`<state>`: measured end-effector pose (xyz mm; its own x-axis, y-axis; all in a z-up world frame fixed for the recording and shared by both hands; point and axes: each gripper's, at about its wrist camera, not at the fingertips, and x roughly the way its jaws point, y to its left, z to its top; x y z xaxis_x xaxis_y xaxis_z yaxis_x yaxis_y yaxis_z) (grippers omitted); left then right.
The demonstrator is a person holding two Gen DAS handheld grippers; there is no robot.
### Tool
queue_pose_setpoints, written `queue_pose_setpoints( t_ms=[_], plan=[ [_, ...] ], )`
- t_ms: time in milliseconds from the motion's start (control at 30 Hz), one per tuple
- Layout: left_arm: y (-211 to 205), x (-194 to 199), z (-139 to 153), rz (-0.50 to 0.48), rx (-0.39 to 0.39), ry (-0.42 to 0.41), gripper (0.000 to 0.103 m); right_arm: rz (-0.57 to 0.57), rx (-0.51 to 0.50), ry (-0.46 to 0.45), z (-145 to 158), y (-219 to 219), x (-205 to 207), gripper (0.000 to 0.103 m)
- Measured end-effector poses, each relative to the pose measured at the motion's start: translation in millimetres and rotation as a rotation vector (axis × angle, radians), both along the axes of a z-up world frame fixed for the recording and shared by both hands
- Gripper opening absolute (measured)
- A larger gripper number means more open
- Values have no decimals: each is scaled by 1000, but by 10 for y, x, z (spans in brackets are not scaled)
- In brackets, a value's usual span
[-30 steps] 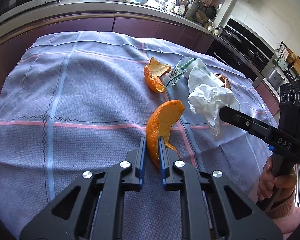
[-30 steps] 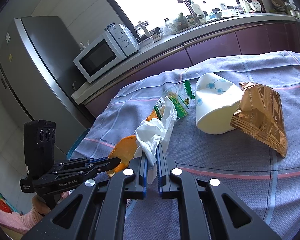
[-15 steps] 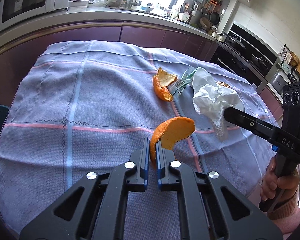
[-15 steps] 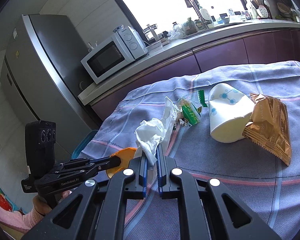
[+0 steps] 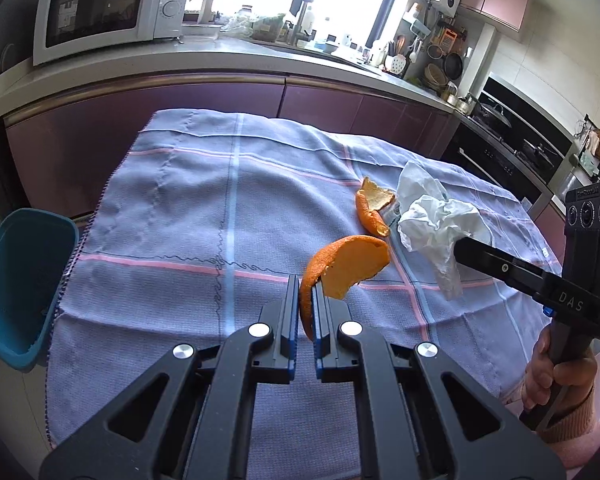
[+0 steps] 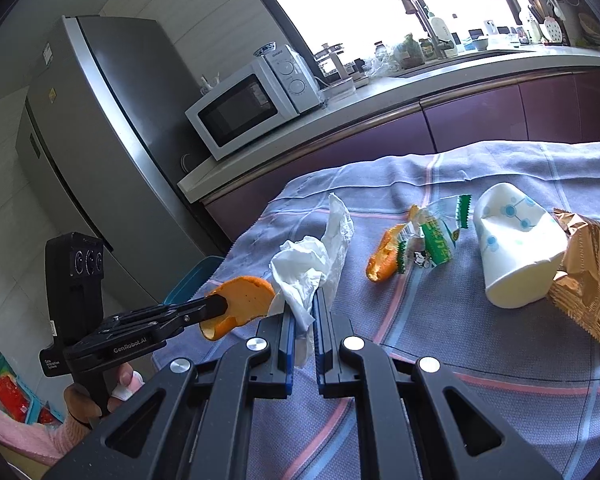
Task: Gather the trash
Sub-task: 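Carry the peel and tissue to the teal bin and open both tools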
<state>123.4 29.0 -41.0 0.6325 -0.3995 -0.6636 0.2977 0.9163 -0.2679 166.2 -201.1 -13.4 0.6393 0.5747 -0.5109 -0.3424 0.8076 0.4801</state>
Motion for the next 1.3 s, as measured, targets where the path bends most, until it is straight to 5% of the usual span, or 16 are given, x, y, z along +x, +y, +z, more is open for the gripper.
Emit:
queue_pose_setpoints(
  t_ms=[1300],
  plan=[
    [2011,-267,270,451,16,-69,6,397,-8,-17,257,1789,578,7]
  ],
)
